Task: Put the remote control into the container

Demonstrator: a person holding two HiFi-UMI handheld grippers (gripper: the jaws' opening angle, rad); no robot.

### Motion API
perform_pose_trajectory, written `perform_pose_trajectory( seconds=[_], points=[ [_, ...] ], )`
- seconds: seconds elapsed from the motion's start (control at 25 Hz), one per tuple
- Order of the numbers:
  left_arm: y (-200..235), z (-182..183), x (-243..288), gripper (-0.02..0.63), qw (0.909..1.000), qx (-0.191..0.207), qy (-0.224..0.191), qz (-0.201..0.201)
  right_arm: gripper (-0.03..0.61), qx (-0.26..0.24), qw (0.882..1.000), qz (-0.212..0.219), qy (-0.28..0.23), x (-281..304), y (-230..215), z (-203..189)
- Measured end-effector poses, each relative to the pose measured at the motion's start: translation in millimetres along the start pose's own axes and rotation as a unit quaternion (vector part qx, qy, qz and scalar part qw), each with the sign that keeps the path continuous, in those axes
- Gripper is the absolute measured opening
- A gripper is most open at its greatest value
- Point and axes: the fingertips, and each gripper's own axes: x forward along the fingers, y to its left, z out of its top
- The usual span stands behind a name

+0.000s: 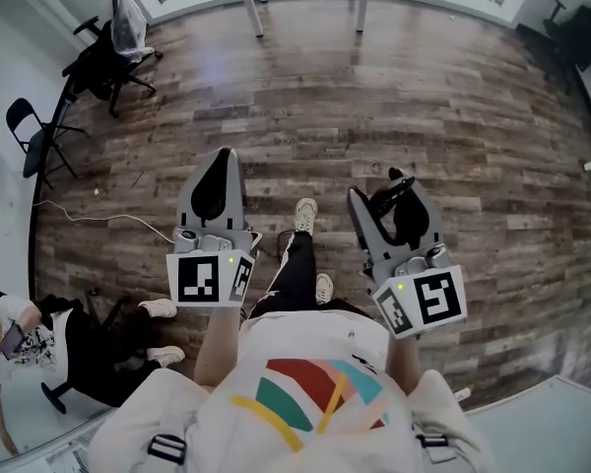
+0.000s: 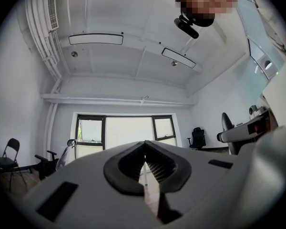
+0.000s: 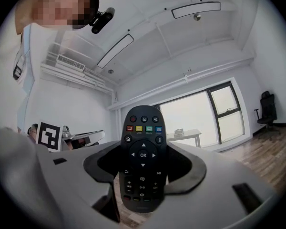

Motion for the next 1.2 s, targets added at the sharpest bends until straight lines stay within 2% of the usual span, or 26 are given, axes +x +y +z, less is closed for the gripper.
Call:
perform_pose_trajectory(
  seconds=[0.28,0.6,0.84,1.2],
  points=[
    [41,-25,72,0.008,0.9997,-0.017,-0.005,0.015,0.258,-0.019,0.999,-0.015,0.024,56,-40,0],
    [104,-31,182,0.008,0.9993,-0.027,-0.021,0.014,0.258,-0.024,0.999,-0.017,0.041,199,-78,7],
    [149,-30,256,0.008,0.9991,-0.015,-0.04,0.006,0.258,-0.029,0.999,-0.011,0.042,289,-96,12],
    [182,-53,337,0.008,0.9997,-0.018,-0.019,-0.005,0.258,-0.022,0.999,-0.003,0.047,373,-125,14]
  ],
)
